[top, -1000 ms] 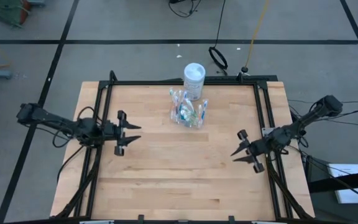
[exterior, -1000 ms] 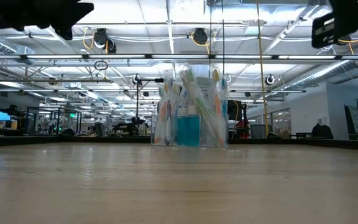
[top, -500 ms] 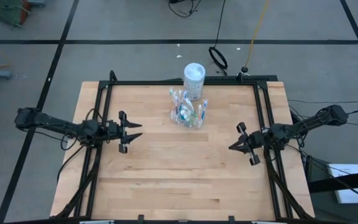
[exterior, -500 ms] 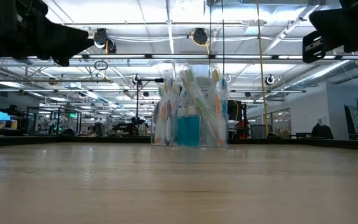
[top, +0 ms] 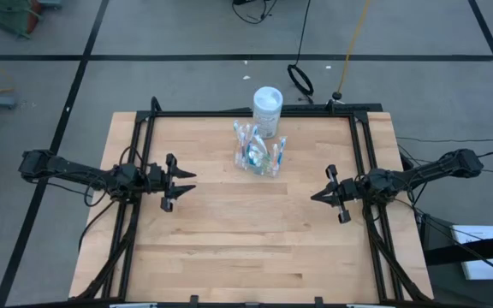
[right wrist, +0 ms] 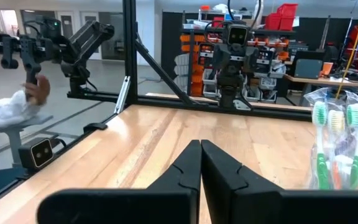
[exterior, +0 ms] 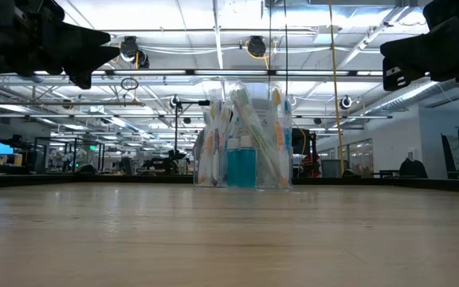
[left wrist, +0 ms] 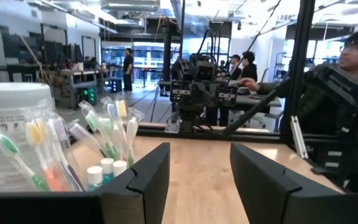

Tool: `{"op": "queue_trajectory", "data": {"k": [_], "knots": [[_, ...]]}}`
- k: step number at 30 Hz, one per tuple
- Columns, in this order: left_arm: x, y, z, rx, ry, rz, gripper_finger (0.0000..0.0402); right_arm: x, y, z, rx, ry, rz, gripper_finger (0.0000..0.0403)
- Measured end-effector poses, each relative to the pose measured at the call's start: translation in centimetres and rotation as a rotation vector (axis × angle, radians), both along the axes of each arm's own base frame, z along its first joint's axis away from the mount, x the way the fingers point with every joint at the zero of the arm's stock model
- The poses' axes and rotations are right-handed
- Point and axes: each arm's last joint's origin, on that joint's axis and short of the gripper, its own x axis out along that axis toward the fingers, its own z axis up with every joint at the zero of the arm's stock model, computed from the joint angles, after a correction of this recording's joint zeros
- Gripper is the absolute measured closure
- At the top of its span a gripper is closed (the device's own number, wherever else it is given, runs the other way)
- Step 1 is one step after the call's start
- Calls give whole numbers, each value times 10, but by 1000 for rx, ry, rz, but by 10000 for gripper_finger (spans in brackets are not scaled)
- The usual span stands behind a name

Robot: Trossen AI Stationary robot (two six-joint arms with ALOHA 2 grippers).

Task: Pick & Place toothbrushing station
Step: Return to Home Position

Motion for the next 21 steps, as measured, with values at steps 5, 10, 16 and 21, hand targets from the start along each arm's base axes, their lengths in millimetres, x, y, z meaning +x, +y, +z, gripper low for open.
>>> {"op": "queue_trajectory", "data": {"k": [5, 10, 16, 21], "knots": [[0, 0, 0, -20, 0, -3, 227, 0, 0, 0, 1, 1, 0, 399], [0, 0, 0, -17, 0, -3, 227, 0, 0, 0, 1, 0, 0, 399], [0, 0, 0, -17, 0, -2, 227, 0, 0, 0, 1, 0, 0, 399], [0, 0, 0, -18, 0, -3, 227, 0, 0, 0, 1, 0, 0, 400]]}}
